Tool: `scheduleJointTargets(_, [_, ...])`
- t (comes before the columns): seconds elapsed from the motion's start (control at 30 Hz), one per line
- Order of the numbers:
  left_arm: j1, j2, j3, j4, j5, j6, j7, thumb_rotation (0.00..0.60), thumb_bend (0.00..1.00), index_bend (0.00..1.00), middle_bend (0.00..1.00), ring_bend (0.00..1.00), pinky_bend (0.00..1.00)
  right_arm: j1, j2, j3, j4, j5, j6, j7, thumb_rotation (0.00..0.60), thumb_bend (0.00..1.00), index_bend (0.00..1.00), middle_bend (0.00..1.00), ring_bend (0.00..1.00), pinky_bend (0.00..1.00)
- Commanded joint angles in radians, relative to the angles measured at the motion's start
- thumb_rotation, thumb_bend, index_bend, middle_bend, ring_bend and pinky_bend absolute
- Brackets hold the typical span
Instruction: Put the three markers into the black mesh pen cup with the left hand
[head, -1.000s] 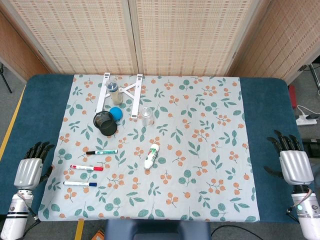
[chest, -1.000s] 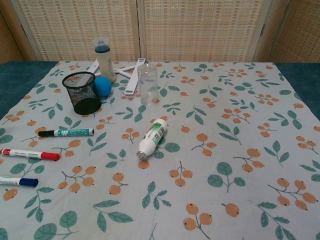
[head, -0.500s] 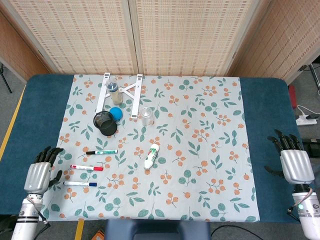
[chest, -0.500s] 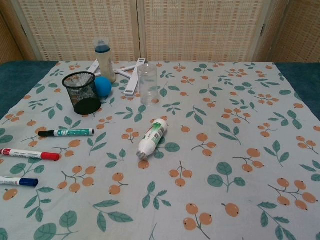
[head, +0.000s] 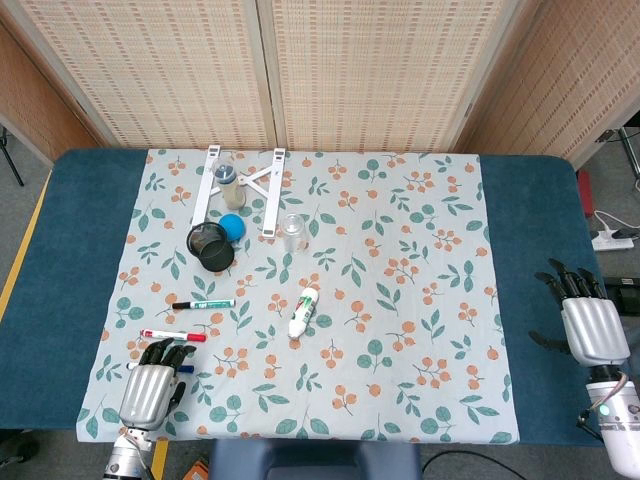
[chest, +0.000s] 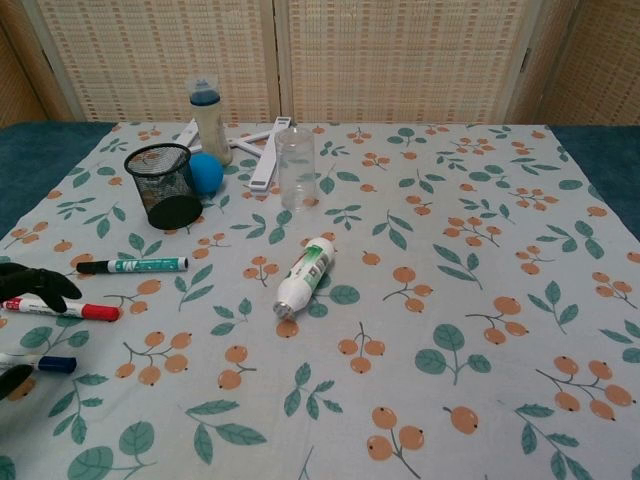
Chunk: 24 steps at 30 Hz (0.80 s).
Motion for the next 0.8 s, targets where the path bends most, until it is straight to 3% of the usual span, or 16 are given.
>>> scheduleJointTargets(0.03, [0.019, -0.037, 0.001, 0.051, -0.008, 0.002, -0.006, 0.600, 0.33, 0.31, 0.33, 0.16, 0.18, -0.001, 0.001, 0.000, 0.000, -0.002, 0.002, 0.002, 0.600, 0.03, 0.22, 0.06, 0.16, 0.09])
scheduleJointTargets(0.43, [0.008, -0.124, -0.056, 0.209, -0.024, -0.010, -0.036, 0.600, 0.33, 0.35, 0.37, 0.19, 0.20, -0.002, 0.003, -0.001, -0.002, -0.003, 0.005, 0.002, 0.600, 0.02, 0.23, 0.06, 0.16, 0.09])
scheduleJointTargets(0.8, [0.017, -0.167, -0.058, 0.286, -0.022, 0.000, -0.031, 0.600, 0.33, 0.37, 0.40, 0.21, 0.20, 0.001, 0.002, -0.002, 0.001, 0.001, -0.001, 0.000, 0.600, 0.02, 0.23, 0.06, 0.16, 0.09])
